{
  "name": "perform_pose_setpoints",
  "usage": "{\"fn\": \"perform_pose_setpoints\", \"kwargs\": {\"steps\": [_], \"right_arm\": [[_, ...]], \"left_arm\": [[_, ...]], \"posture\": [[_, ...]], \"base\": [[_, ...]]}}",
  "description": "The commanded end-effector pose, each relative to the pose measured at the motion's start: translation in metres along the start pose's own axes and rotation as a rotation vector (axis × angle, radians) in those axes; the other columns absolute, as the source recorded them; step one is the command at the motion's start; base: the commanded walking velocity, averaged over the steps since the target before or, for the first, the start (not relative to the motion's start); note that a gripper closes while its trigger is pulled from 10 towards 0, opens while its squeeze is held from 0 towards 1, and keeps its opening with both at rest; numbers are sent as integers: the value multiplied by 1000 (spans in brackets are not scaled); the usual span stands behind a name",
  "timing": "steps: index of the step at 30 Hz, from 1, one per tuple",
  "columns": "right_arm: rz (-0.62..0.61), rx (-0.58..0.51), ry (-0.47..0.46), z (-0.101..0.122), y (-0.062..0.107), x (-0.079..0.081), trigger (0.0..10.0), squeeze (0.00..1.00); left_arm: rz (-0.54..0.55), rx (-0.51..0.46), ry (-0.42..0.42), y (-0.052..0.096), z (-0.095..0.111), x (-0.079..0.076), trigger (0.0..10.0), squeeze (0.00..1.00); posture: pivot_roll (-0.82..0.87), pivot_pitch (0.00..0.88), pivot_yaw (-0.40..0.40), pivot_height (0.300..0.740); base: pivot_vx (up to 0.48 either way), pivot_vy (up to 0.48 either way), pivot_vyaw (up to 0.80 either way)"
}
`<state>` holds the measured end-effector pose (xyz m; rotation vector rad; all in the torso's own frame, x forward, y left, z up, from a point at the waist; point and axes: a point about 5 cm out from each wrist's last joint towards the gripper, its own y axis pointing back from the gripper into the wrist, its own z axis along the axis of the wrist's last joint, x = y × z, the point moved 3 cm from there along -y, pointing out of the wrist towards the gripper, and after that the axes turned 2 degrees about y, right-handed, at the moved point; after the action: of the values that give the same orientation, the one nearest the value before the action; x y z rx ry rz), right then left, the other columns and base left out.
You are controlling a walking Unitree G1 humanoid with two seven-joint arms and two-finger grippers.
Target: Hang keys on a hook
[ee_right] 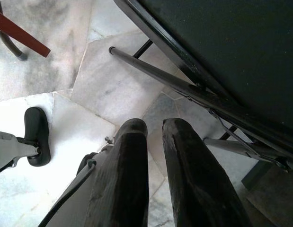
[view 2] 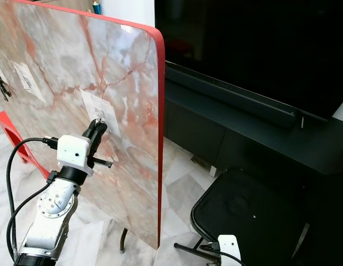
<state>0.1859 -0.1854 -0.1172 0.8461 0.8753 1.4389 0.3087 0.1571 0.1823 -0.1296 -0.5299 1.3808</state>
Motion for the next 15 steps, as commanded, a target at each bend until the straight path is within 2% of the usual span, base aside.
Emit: {"fn": "perform_pose_setpoints", "kwargs": {"steps": [1,11,15], "right_arm": [[-5,0,4,0,0,-2,10000,0],[-5,1,4,0,0,-2,10000,0],[-4,2,5,0,0,-2,10000,0]], "left_arm": [[17,-2,-18,2,2,5,10000,0],[40,22,-27,3,-3,9,10000,0],[49,14,-29,-2,-2,11,10000,0]], "posture": [[-24,0,-49,740],[-25,0,-50,740],[-19,0,-55,740]], "base": [[0,0,0],[0,0,0],[0,0,0]]}}
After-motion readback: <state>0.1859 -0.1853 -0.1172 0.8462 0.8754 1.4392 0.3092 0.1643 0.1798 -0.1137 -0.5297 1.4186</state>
